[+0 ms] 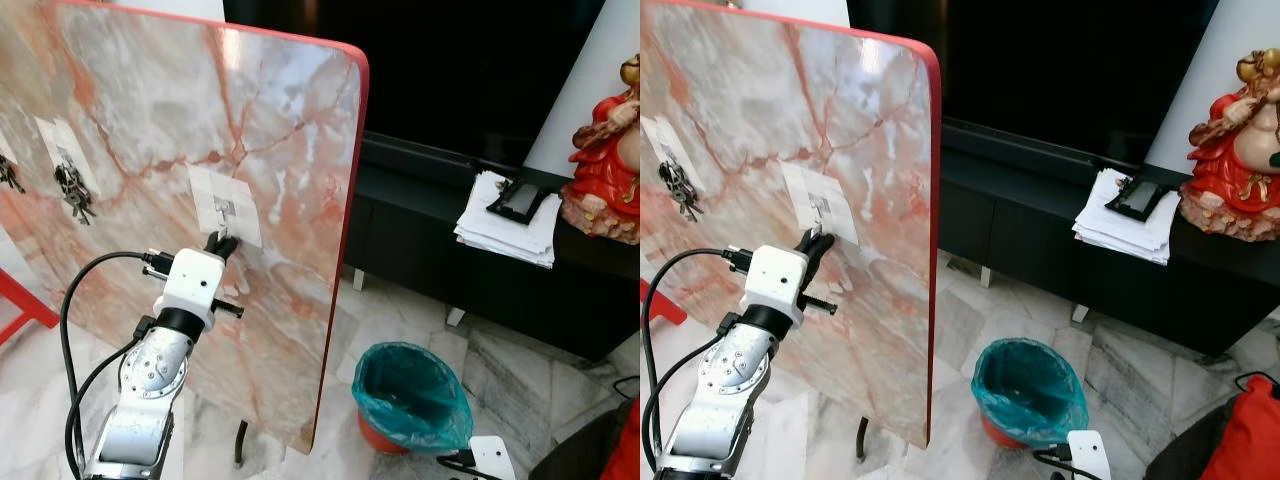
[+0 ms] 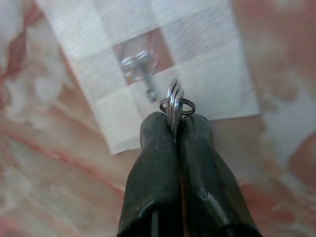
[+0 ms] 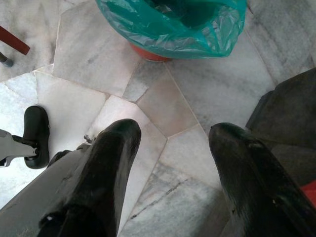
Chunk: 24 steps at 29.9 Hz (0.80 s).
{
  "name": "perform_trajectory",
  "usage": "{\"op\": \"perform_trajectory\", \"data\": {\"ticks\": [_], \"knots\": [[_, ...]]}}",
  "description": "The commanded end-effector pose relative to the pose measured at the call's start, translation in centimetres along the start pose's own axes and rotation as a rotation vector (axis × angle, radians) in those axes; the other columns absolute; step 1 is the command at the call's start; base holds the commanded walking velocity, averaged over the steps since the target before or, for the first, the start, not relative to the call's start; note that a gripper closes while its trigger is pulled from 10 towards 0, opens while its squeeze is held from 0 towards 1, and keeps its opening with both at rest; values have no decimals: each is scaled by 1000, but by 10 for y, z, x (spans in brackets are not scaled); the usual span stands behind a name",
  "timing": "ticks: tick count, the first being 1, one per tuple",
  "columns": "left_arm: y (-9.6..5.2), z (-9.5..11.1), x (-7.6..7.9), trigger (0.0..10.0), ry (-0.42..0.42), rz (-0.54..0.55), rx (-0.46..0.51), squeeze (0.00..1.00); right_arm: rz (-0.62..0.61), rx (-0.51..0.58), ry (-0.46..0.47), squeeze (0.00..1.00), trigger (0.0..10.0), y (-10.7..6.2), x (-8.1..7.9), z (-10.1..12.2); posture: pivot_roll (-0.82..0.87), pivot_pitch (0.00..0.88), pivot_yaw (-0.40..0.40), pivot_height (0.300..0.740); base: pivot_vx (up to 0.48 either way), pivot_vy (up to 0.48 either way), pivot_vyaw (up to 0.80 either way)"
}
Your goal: Hang keys on a hook
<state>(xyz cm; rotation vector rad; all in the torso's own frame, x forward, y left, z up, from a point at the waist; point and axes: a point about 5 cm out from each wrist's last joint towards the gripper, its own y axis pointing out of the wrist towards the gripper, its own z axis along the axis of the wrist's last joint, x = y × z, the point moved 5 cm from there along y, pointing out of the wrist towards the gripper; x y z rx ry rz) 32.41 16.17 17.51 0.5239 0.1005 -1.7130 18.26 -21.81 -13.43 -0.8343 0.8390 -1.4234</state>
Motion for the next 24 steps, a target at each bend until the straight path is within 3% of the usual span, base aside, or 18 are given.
{"op": "perform_trajectory", "data": {"ticks": [1, 12, 24], "knots": [[1, 8, 3, 10000, -19, -15, 30, 0, -7, 1, -9, 0, 10000, -1, 4, 1, 27, 0, -97, 740, 0, 0, 0], [5, 11, 1, 10000, -22, -16, 37, 0, -6, 1, -8, 0, 10000, -1, 3, 1, 28, 0, -98, 740, 0, 0, 0], [9, 13, -4, 10000, -104, -7, 38, 0, -7, 0, -9, 0, 10000, -1, 4, 0, 27, 0, -97, 740, 0, 0, 0]]}}
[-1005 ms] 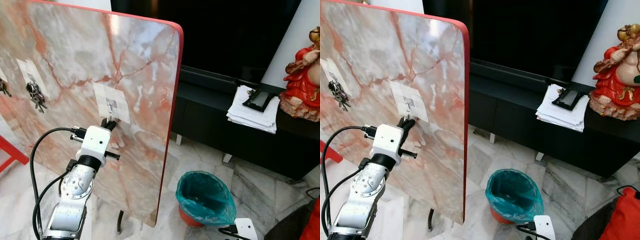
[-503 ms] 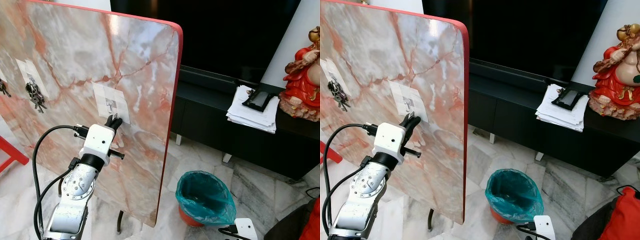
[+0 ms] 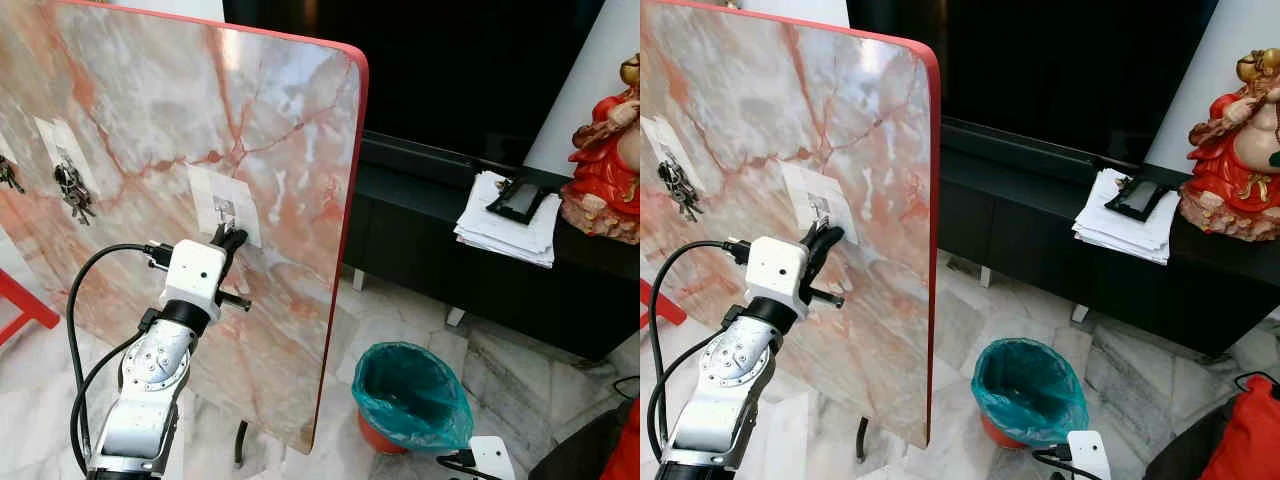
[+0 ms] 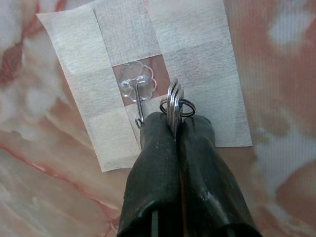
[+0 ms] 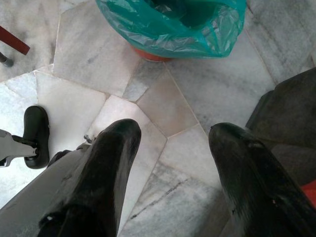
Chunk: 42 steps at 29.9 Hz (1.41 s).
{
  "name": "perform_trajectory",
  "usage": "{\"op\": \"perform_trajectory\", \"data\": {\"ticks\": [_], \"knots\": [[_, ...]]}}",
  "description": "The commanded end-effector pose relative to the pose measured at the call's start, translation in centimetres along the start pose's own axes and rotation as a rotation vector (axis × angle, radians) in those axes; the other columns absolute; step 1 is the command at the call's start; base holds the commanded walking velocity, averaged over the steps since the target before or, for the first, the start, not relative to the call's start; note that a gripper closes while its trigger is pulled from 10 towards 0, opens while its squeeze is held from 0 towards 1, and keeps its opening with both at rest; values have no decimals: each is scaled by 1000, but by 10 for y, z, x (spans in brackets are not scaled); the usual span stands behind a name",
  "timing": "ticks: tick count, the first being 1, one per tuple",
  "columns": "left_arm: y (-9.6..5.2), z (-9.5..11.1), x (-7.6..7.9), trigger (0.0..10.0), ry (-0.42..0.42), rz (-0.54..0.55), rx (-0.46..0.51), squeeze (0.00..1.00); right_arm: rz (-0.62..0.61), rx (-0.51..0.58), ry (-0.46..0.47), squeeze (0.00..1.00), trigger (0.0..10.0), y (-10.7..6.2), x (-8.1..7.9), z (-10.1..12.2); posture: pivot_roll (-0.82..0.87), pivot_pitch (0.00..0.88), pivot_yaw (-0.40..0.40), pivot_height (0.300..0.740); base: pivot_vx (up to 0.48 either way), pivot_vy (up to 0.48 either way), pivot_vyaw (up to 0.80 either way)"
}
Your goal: Hang keys on a hook
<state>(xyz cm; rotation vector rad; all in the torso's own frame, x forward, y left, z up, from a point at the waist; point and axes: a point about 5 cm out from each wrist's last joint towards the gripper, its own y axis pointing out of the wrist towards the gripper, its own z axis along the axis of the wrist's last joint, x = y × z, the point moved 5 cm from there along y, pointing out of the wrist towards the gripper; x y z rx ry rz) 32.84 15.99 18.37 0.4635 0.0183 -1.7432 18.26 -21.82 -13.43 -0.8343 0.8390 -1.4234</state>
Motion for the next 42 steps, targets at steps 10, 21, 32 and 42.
{"op": "perform_trajectory", "data": {"ticks": [10, 21, 32, 42], "knots": [[-4, -1, 3, 10000, -50, -29, -21, 0, -6, 0, -12, 0, 10000, -1, 4, 0, 27, 0, -99, 740, 0, 0, 0], [-9, -2, -3, 10000, -42, 13, -26, 0, -6, 0, -13, 0, 10000, -1, 4, 1, 30, 0, -100, 740, 0, 0, 0], [-9, 4, -11, 10000, -17, 33, -8, 0, -6, 1, -14, 0, 10000, -1, 4, 1, 28, 0, -100, 740, 0, 0, 0], [-7, 3, -6, 10000, -26, 6, -16, 0, -6, 1, -15, 0, 10000, -1, 4, 1, 30, 0, -102, 740, 0, 0, 0]]}}
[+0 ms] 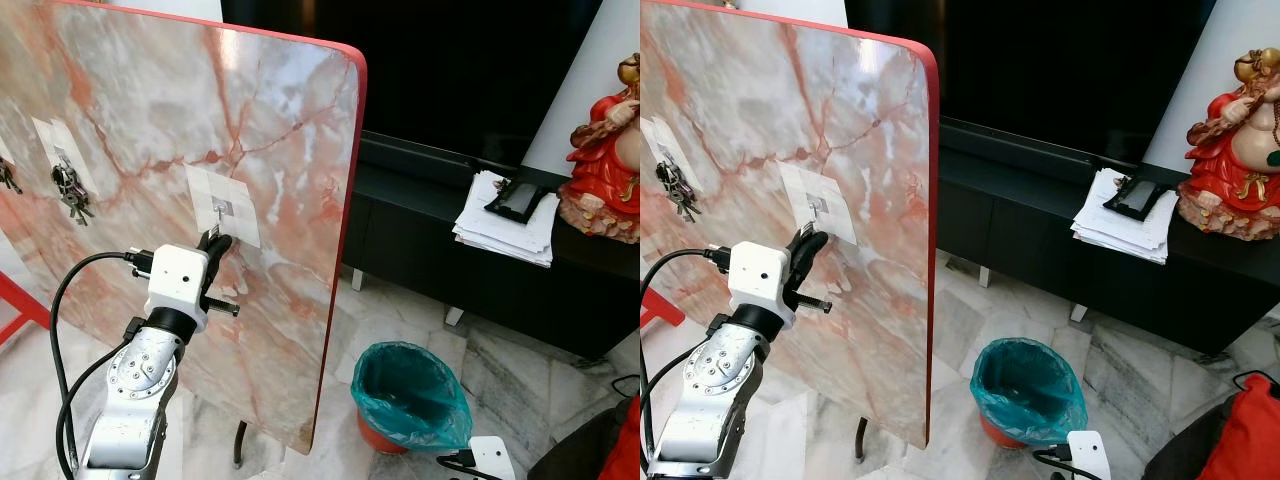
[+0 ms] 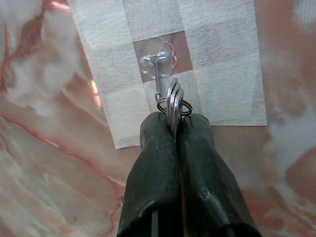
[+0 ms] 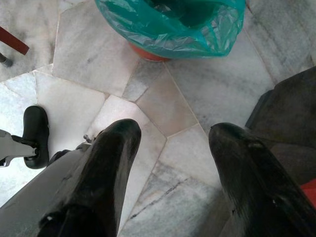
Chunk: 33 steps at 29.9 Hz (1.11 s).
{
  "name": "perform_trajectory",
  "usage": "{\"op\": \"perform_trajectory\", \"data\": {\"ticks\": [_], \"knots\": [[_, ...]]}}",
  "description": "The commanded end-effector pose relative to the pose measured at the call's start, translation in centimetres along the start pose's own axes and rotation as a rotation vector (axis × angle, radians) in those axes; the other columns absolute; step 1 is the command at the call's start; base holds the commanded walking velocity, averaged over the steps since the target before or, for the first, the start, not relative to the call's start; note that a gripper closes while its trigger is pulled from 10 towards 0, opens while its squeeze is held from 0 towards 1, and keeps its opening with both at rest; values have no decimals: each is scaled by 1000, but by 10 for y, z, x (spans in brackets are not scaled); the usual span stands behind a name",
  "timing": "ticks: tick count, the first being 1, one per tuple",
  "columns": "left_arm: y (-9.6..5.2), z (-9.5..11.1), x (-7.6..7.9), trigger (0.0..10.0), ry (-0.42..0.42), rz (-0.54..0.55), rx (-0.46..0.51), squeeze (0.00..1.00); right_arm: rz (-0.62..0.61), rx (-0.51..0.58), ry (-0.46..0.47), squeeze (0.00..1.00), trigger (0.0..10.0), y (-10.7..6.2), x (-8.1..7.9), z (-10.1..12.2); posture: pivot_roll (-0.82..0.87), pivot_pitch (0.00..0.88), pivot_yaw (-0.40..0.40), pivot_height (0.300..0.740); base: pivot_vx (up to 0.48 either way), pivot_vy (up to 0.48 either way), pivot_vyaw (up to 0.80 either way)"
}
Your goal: Hang keys on a hook
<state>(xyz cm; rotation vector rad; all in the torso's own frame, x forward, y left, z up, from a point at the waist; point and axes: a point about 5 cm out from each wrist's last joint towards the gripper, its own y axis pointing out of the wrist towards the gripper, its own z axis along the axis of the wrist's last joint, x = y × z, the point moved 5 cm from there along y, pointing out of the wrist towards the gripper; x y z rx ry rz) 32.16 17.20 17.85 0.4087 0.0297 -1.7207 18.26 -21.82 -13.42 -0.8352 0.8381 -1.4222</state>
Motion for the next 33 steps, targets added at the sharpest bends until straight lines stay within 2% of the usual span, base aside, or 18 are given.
{"op": "perform_trajectory", "data": {"ticks": [1, 9, 18, 24, 26, 27, 28, 29, 33], "knots": [[3, 9, 3, 10000, 1, -20, 25, 0, -7, 1, -14, 0, 10000, -1, 4, 1, 30, 0, -102, 740, 0, 0, 0], [5, 13, 0, 10000, 7, -10, 39, 0, -7, 0, -13, 0, 10000, -1, 4, 1, 29, 0, -102, 740, 0, 0, 0], [5, 17, 4, 10000, 0, -26, 48, 0, -6, 1, -13, 0, 10000, -1, 4, 1, 30, 0, -102, 740, 0, 0, 0], [-8, 0, 8, 10000, 78, -87, -40, 0, -8, 1, -11, 0, 10000, -1, 4, 1, 30, 0, -98, 740, 0, 0, 0], [-15, -7, 13, 10000, 81, -145, -83, 0, -8, 1, -10, 0, 10000, -1, 4, 1, 31, 0, -96, 740, 0, 0, 0], [-26, -18, 20, 10000, 78, -226, -151, 0, -8, 1, -8, 0, 10000, -1, 4, 1, 38, 0, -94, 740, 0, 0, 0], [-26, -18, 20, 10000, 78, -226, -151, 0, -8, 1, -8, 0, 10000, -1, 4, 1, 38, 0, -94, 740, 0, 0, 0], [-50, -42, 33, 10000, 84, -375, -299, 0, -10, 1, -5, 0, 10000, -1, 4, 0, 47, 0, -92, 740, 0, 0, 0], [-107, -94, 50, 10000, 171, -611, -594, 0, -11, 1, 0, 0, 10000, -1, 4, 0, 51, 0, -91, 740, 0, 0, 0]]}}
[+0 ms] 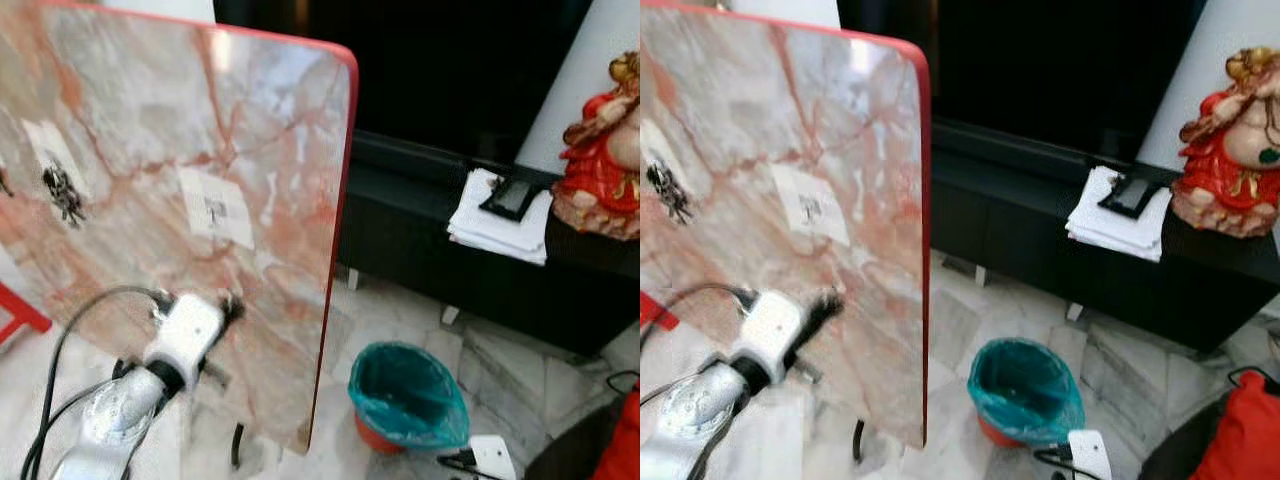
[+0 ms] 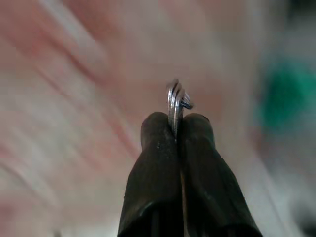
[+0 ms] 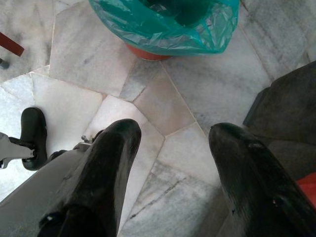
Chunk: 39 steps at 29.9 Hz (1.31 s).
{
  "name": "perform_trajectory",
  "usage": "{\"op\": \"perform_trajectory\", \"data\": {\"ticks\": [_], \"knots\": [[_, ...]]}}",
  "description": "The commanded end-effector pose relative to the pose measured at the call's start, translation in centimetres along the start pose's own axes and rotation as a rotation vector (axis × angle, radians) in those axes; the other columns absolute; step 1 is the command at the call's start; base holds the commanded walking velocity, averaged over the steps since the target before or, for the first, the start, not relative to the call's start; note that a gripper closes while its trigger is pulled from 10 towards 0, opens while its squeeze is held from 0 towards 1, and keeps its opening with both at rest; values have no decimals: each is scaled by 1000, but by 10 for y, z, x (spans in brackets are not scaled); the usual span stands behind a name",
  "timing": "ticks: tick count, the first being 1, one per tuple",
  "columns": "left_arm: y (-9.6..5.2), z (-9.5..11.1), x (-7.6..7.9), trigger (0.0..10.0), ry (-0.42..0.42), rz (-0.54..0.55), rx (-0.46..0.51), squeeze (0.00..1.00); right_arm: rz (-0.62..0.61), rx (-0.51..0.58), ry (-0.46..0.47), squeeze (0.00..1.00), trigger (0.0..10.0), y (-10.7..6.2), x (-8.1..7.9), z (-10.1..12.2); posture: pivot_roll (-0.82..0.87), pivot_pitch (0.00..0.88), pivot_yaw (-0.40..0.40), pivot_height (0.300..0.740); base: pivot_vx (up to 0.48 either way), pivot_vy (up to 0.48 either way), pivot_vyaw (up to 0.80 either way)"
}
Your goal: Hang keys on a hook
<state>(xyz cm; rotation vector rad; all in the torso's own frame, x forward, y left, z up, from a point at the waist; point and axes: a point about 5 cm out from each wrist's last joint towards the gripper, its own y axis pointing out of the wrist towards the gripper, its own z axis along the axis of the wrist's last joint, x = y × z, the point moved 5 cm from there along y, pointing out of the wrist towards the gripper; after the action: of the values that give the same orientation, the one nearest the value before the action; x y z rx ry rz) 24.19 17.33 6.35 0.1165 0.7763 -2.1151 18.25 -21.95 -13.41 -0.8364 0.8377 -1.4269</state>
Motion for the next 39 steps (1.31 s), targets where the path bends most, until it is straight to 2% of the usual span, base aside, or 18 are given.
{"op": "perform_trajectory", "data": {"ticks": [1, 2, 3, 4, 6, 8, 9, 12, 14, 19, 21, 22, 29, 32, 34, 37, 38, 39], "knots": [[0, -22, 19, 10000, 9, -96, -113, 0, -6, 1, -1, 0, 10000, 0, 2, 0, 50, 0, -91, 740, 0, 0, 0], [-3, -43, 31, 10000, -12, -143, -221, 0, -7, 1, 1, 0, 10000, 0, 2, 0, 50, 0, -91, 740, 0, 0, 0], [-3, -43, 31, 10000, -12, -143, -221, 0, -7, 1, 1, 0, 10000, 0, 2, 0, 50, 0, -91, 740, 0, 0, 0], [-5, -51, 34, 10000, -15, -158, -263, 0, -7, 1, 2, 0, 10000, 0, 2, 0, 49, 0, -90, 740, 0, 0, 0], [-14, -82, 48, 10000, 13, -237, -429, 0, -8, 1, 4, 0, 10000, 0, 2, 0, 49, 0, -90, 740, 0, 0, 0], [-33, -120, 63, 10000, 115, -372, -624, 0, -10, 2, 10, 0, 10000, 0, 2, 0, 44, 0, -87, 740, 0, 0, 0], [-48, -136, 72, 10000, 158, -464, -716, 0, -11, 2, 15, 0, 10000, 0, 2, 0, 41, 0, -82, 740, 0, 0, 0], [-58, -146, 69, 10000, 191, -496, -780, 0, -13, 3, 22, 0, 10000, 0, 2, -1, 36, 0, -80, 740, 0, 0, 0], [-54, -147, 63, 10000, 184, -456, -788, 0, -13, 4, 24, 0, 10000, 0, 2, -1, 38, 0, -81, 740, 0, 0, 0], [-49, -143, 54, 10000, 194, -443, -793, 0, -16, 3, 29, 0, 10000, 0, 2, -1, 40, 0, -80, 740, 0, 0, 0], [-46, -143, 47, 10000, 231, -412, -797, 0, -16, 4, 31, 0, 10000, 0, 2, -1, 38, 0, -81, 740, 0, 0, 0], [-43, -142, 37, 10000, 249, -369, -814, 0, -16, 4, 31, 0, 10000, 0, 2, -1, 39, 0, -83, 740, 0, 0, 0], [-43, -137, 24, 10000, 286, -350, -828, 0, -16, 4, 30, 0, 10000, 0, 3, -1, 41, 0, -89, 740, 0, 0, 0], [-40, -130, 26, 10000, 385, -423, -755, 0, -16, 4, 29, 0, 10000, 0, 3, -1, 42, 0, -91, 740, 0, 0, 0], [-46, -126, 28, 10000, 469, -496, -734, 0, -16, 5, 29, 0, 10000, 0, 3, 0, 43, 0, -92, 740, 0, 0, 0], [-46, -126, 25, 10000, 522, -513, -725, 0, -16, 7, 30, 0, 10000, 0, 3, 0, 43, 0, -92, 740, 0, 0, 0], [-43, -123, 23, 10000, 550, -502, -700, 0, -16, 7, 30, 0, 10000, 0, 3, 0, 44, 0, -92, 740, 0, 0, 0], [-32, -114, 15, 10000, 613, -456, -625, 0, -15, 10, 30, 0, 10000, 0, 3, 0, 45, 0, -92, 740, 0, 0, 0]]}}
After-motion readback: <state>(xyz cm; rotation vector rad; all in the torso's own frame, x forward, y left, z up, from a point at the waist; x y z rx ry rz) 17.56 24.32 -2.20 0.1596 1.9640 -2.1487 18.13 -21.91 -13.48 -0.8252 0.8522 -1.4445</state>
